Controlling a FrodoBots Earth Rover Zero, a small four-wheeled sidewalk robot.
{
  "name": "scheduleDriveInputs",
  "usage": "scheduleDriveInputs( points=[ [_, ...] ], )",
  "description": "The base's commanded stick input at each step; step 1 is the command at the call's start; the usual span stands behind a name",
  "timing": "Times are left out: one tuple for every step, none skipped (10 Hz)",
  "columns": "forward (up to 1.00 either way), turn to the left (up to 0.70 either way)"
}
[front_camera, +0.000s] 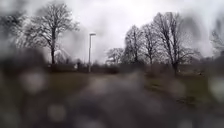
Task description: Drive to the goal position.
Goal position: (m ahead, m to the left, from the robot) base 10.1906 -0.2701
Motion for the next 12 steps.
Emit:
scheduleDriveInputs(
  points=[
    [0.85,0.00],
    [0.85,0.00],
    [0.85,0.00],
    [0.85,0.00],
    [0.85,0.00],
    [0.85,0.00],
    [0.85,0.00],
    [0.85,0.00],
    [0.85,0.00],
    [0.85,0.00],
    [0.85,0.00],
    [0.85,0.00]
  ],
)
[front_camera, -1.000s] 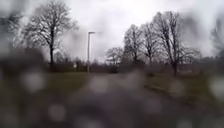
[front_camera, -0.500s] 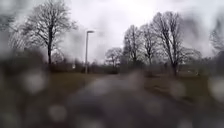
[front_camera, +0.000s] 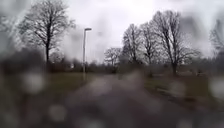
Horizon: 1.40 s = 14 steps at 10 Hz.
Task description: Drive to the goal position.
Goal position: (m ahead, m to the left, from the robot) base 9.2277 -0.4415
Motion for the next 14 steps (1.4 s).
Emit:
scheduleDriveInputs(
  points=[
    [0.85,0.00],
    [0.85,0.00],
    [0.85,0.00],
    [0.85,0.00],
    [0.85,0.00],
    [0.85,0.00],
    [0.85,0.00],
    [0.85,0.00],
    [0.85,0.00],
    [0.85,0.00],
    [0.85,0.00],
    [0.85,0.00],
    [0.85,0.00],
    [0.85,0.00]
  ],
)
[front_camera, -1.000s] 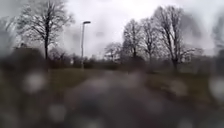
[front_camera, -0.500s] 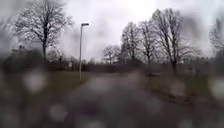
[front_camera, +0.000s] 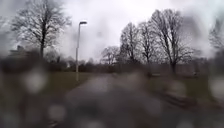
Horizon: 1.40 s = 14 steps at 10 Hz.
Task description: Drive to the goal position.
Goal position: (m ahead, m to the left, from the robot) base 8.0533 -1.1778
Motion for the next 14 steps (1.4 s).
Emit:
scheduleDriveInputs(
  points=[
    [0.85,0.00],
    [0.85,0.00],
    [0.85,0.00],
    [0.85,0.00],
    [0.85,0.02],
    [0.85,0.19],
    [0.85,0.34],
    [0.85,0.34],
    [0.85,0.24],
    [0.85,0.12],
    [0.85,0.01],
    [0.85,0.00],
    [0.85,0.00],
    [0.85,0.00]
  ],
)
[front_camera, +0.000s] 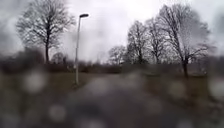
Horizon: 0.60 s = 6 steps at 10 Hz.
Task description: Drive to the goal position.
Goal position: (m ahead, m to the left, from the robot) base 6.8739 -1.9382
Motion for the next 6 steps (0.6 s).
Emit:
scheduleDriveInputs(
  points=[
    [0.85,0.00],
    [0.85,0.00],
    [0.85,0.00],
    [0.85,0.00],
    [0.85,0.00],
    [0.85,0.00]
  ],
)
